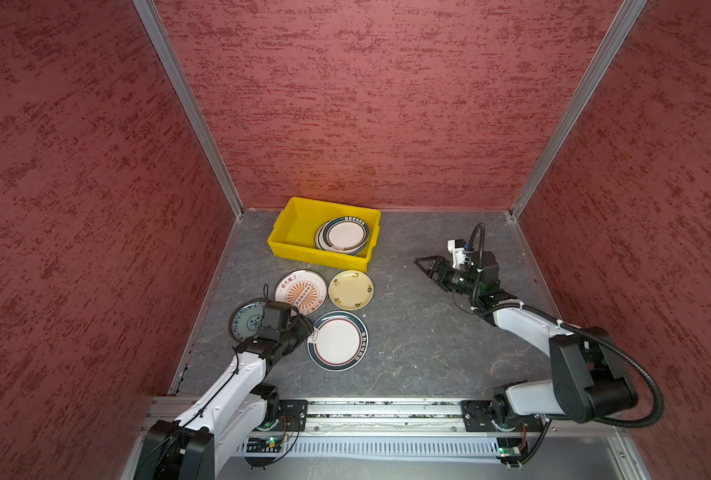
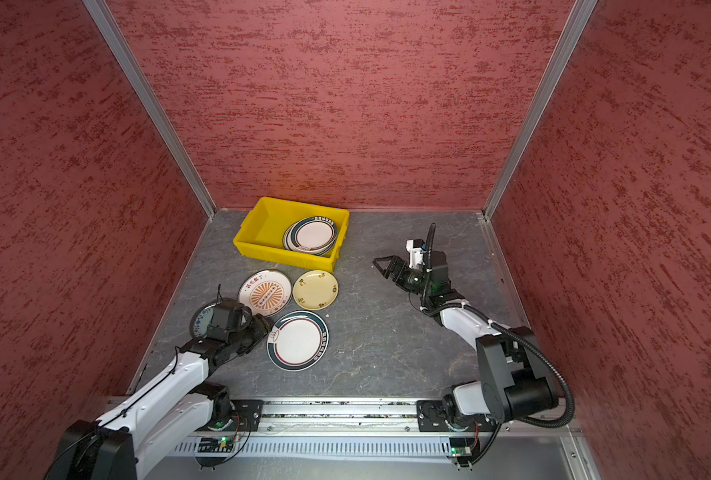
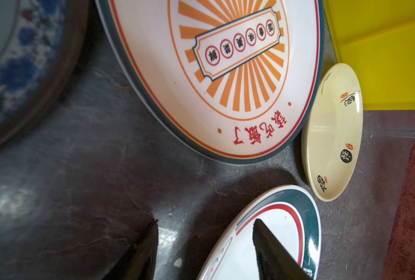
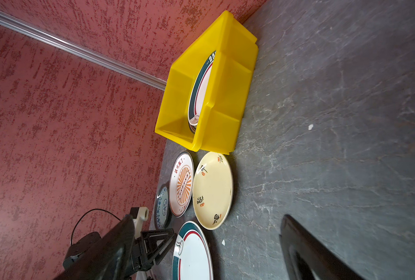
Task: Place the plates into the plastic bin on the countertop
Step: 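Pinch the plate rim with left gripper and slide it away from other plates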
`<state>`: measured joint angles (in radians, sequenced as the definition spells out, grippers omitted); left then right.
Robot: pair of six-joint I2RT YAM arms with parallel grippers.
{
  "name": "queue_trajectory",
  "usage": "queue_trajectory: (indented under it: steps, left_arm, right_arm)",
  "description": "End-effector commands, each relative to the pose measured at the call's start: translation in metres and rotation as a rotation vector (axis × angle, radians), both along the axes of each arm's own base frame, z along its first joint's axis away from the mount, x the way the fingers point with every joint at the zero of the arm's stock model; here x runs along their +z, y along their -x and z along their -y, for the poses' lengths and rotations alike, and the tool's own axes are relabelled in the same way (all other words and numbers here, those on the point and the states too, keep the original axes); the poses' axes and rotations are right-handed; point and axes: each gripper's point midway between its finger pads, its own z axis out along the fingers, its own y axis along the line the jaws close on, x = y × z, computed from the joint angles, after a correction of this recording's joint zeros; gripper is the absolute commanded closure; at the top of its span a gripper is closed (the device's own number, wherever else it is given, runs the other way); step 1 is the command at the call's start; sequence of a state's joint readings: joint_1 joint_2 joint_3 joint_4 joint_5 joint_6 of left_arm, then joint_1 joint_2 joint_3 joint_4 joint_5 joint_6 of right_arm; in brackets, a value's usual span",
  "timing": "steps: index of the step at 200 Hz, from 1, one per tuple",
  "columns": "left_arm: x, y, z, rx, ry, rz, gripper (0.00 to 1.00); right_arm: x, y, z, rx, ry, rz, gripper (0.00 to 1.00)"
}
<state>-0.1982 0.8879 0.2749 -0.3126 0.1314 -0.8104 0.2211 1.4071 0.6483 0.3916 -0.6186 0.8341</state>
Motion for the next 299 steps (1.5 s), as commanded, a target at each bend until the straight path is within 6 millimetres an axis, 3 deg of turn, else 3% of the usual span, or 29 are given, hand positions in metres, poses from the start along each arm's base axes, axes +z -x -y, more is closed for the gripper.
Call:
queue_trajectory:
  steps: [1,122,229,274,299]
  left_arm:
    - [-0.007,0.005,0.001,-0.041,-0.023,-0.021,0.4]
    - [-0.008,0.007,0.032,-0.226,-0.097,-0.054,0.4]
    - [-0.008,0.006,0.058,-0.334,-0.025,-0.035,0.5]
    - [-0.006,0.008,0.068,-0.363,0.028,-0.023,0.6]
    - [-0.01,0.011,0.068,-0.367,0.028,-0.033,0.73]
  right_arm:
    - [0.01,-0.008,-0.002,-0.014,-0.004,0.031,0.06]
    - [0.005,-0.01,0.001,-0.031,0.014,0.023,0.05]
    - [0.003,-0.011,-0.001,-0.02,0.013,0.014,0.03]
    - [0.001,-0.01,-0.001,-0.018,0.012,0.011,0.02]
    - [0.0,-0.01,-0.001,-0.017,0.012,0.007,0.02]
